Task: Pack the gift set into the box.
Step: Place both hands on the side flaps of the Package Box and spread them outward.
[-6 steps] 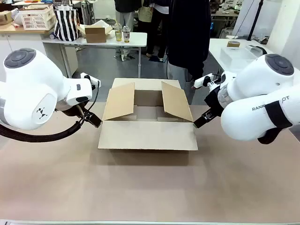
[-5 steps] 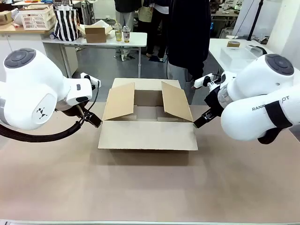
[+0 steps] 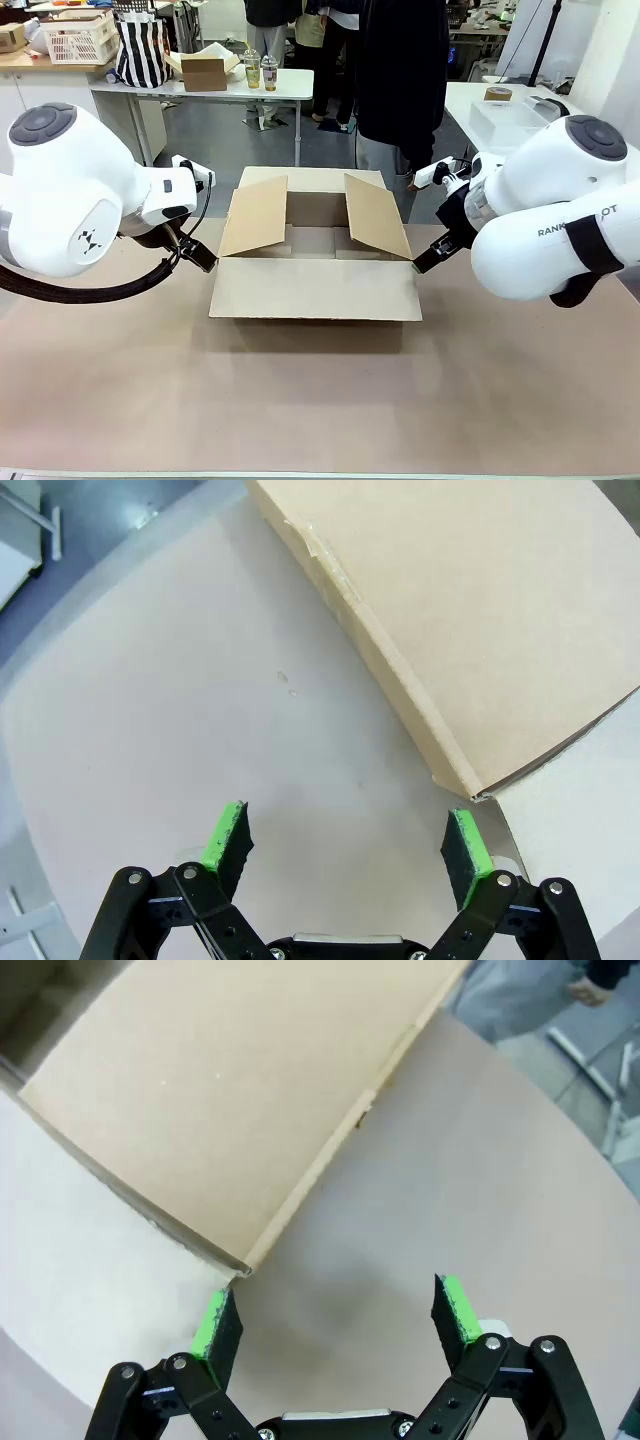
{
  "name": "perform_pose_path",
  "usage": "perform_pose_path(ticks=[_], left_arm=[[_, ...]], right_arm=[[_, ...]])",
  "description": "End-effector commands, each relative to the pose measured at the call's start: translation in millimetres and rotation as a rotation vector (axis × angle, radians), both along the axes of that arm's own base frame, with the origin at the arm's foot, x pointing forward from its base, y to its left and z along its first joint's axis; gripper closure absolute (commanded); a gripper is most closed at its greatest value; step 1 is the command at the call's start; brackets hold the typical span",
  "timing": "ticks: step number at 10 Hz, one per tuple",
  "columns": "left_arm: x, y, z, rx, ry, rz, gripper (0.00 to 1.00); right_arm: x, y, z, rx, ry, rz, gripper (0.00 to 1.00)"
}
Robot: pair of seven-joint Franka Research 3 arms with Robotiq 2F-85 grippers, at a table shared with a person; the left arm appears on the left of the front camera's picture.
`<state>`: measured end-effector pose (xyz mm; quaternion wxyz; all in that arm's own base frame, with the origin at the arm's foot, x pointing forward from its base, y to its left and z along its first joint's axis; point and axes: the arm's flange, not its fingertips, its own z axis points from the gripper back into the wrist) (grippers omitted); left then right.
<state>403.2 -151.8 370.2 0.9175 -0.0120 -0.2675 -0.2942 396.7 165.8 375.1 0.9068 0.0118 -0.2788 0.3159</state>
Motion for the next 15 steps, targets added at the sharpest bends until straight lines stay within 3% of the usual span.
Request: perform_pose_path(ticks=[1,6,7,8,9,10,11,12,13,14,15], left_arm=[[0.1,0.2,0.1,0.0,0.0,0.0,0.0],[0.1,0.2,0.1,0.0,0.0,0.0,0.0],[0.0,-0.1,0.0,0.0,0.0,0.0,0.0],[-13.6,0.5,26.7,0.05,-0.042,-0.008,0.0],[-21.7,-1.6,63.0,0.051,-0.024,-0.031,0.0],[-24.7,-0.1,106.0,0.061,0.027,-0.042,0.0],[-25.3,5.5,135.9,0.013,0.03,-0.061,0.0],[-23.3,15.3,155.2,0.055,0.056,-0.088,0.0],[-22.2,28.9,160.8,0.089,0.11,-0.135,0.0],[-32.8,1.1,135.5,0.039,0.013,-0.05,0.0],[-32.8,1.1,135.5,0.039,0.013,-0.05,0.0]], right_arm=[[0.0,0.0,0.0,0.0,0.0,0.0,0.0],[0.0,0.0,0.0,0.0,0.0,0.0,0.0],[-12.0,0.3,26.6,-0.029,0.107,-0.036,0.0],[-29.2,-2.2,61.5,0.04,0.186,-0.068,0.0],[-54.8,-6.0,94.8,0.037,0.252,-0.054,0.0],[-88.0,-8.0,124.7,0.036,0.234,-0.088,0.0],[-117.0,-10.8,140.5,0.04,0.159,-0.105,0.0],[-142.0,-14.8,144.2,0.033,0.075,-0.107,0.0],[-157.1,-18.1,136.9,-0.017,-0.045,-0.195,0.0],[-114.1,-9.7,145.7,0.035,0.156,-0.079,0.0],[-114.1,-9.7,145.7,0.035,0.156,-0.079,0.0]])
